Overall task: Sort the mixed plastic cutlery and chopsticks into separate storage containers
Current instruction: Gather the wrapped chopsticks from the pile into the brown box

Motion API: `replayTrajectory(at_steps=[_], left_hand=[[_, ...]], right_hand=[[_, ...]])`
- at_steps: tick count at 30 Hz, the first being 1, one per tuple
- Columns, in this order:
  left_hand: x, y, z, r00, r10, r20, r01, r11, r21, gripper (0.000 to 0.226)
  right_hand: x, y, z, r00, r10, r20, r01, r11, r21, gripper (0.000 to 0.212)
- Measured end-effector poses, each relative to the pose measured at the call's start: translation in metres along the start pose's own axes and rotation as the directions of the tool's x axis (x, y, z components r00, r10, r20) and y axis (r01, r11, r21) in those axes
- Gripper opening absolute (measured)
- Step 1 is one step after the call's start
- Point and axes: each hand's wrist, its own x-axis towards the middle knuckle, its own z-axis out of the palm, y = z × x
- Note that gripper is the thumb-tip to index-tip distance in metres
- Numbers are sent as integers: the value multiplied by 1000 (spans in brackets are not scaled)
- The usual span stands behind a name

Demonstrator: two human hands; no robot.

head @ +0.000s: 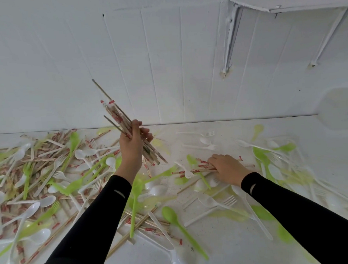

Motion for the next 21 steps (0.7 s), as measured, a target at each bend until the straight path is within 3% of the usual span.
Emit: replayTrajectory(at_steps=[3,7,12,21], left_hand=[[-7,-5,-2,999,-42,10,43,998,-53,31],[-18,-14,-10,997,-61,55,63,997,-42,13],[-32,-32,-17,981,54,186,-87,980,176,20],[-50,-69,-25,963,-125,239,35,936,350,19]], right_hand=[[-3,2,1,998,-44,37,41,997,66,26],[-8,-3,2,997,-24,74,14,992,129,19],[-10,-5,3,998,3,56,-8,995,99,32],[-11,2,7,997,20,75,-19,1000,-14,19]])
